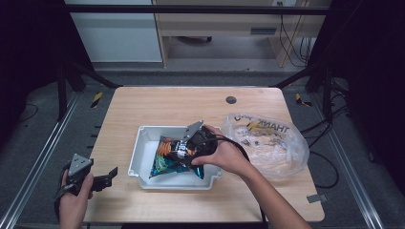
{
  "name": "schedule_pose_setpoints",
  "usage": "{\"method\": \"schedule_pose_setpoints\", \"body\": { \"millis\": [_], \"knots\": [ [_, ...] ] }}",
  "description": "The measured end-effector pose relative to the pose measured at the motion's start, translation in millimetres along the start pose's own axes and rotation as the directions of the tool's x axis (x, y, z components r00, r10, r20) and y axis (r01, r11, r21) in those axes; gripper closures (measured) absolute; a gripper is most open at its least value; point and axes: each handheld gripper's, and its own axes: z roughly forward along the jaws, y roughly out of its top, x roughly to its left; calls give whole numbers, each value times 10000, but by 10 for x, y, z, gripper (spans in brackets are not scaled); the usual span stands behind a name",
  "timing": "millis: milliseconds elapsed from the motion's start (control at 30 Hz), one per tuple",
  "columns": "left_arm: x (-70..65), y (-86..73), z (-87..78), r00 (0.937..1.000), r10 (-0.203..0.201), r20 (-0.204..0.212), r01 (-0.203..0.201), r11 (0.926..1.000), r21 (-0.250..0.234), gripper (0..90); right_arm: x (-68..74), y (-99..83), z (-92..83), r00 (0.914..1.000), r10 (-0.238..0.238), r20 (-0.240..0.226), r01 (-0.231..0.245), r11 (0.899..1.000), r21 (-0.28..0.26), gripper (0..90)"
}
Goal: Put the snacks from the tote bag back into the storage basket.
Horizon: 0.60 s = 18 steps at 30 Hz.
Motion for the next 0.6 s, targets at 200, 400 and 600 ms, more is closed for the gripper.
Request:
{"method": "schedule_pose_setpoints", "body": {
  "millis": [200, 400, 600],
  "knots": [
    [-5, 0, 0, 10000, -22, 2, 22, 10000, -9, 23, -7, -11, -51, 9999, 159, 1, -159, 9999, -42, 86],
    [3, 0, -1, 10000, 15, -13, -15, 10000, 6, 23, -20, -10, -101, 9997, 250, 20, -249, 9995, -216, 77],
    [2, 0, -1, 10000, 31, -10, -31, 10000, 21, 23, -23, -17, -152, 9993, 364, 77, -362, 9988, -315, 69]
  ]
}}
